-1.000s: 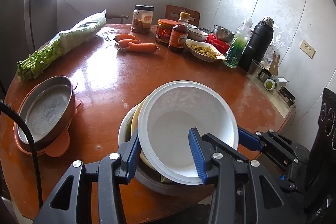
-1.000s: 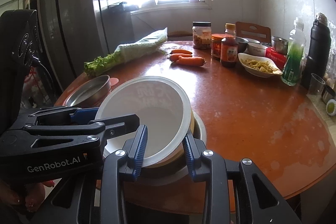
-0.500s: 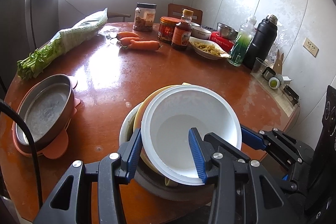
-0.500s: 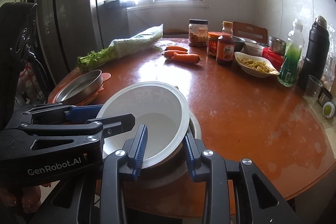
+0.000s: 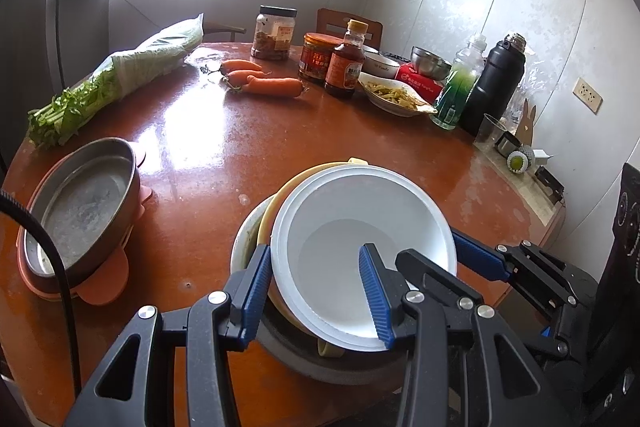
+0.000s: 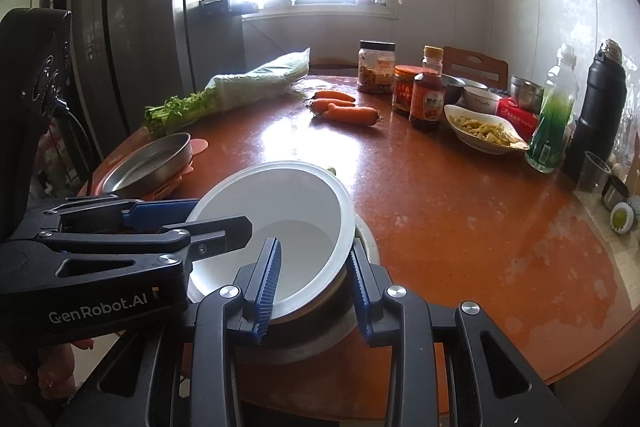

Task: Organize plates and bowls
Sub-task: 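Lower the paper bowl into the yellow bowl and open the left gripper, then close the left gripper on the rim of the nested bowl stack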

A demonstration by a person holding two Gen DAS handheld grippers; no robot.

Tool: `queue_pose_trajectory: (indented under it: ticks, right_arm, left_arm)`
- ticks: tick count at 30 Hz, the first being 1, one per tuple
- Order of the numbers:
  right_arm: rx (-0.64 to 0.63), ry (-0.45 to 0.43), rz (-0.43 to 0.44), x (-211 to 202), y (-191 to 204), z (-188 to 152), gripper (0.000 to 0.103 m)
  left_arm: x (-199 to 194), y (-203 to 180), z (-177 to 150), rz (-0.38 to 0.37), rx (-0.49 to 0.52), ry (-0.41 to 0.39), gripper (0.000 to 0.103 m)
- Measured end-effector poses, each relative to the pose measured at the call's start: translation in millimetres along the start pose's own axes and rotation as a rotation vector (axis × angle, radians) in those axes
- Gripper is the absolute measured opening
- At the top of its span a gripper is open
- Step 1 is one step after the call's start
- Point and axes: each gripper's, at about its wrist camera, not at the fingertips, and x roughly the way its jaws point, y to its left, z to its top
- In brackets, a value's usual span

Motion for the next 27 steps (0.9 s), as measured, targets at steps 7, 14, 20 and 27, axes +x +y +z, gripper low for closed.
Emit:
queue_pose_trajectory:
  ticks: [7,14,20,27]
  right_arm:
    - [0.009,0.008,-0.006,0.1,-3.6,-0.8,0.035]
    - [0.013,0.005,-0.011,-3.3,-3.5,-0.3,0.035]
    - [0.023,-0.008,-0.013,-9.2,-5.4,1.5,0.038]
    - [0.045,-0.016,-0.005,-17.5,-9.0,2.4,0.047]
  left_arm:
    - [-1.2,6.2,-1.0,0.006,-0.012,0.000,0.045]
    - [-7.9,9.5,-2.0,0.005,-0.013,-0.015,0.045]
    - [-18.9,13.6,-0.9,0.006,-0.019,-0.034,0.045]
    - [-30.1,18.3,-0.6,0.035,-0.027,-0.048,0.061]
